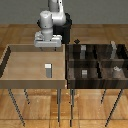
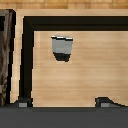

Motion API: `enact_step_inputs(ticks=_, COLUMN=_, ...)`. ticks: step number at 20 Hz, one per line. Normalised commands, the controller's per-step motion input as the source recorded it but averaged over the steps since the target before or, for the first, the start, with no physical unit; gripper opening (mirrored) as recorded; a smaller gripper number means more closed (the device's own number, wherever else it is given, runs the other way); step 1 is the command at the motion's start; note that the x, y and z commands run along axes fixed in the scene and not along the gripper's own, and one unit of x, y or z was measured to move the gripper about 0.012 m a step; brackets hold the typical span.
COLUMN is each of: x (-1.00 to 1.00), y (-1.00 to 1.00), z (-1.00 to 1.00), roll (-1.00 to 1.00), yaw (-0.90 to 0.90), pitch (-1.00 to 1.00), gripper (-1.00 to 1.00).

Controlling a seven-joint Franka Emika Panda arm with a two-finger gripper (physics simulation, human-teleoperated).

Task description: Place the milk carton into the appropriate compartment.

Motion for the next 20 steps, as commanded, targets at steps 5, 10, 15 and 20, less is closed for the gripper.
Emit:
enact_step_inputs(ticks=5, x=0.6, y=0.0, z=0.0, roll=0.0, yaw=0.0, pitch=0.0, gripper=1.0)
enact_step_inputs(ticks=10, x=0.4, y=0.0, z=-0.2, roll=0.0, yaw=0.0, pitch=0.0, gripper=1.0)
enact_step_inputs(ticks=15, x=0.4, y=0.0, z=-0.6, roll=0.0, yaw=0.0, pitch=0.0, gripper=1.0)
enact_step_inputs(ticks=20, x=0.4, y=0.0, z=-0.4, roll=0.0, yaw=0.0, pitch=0.0, gripper=1.0)
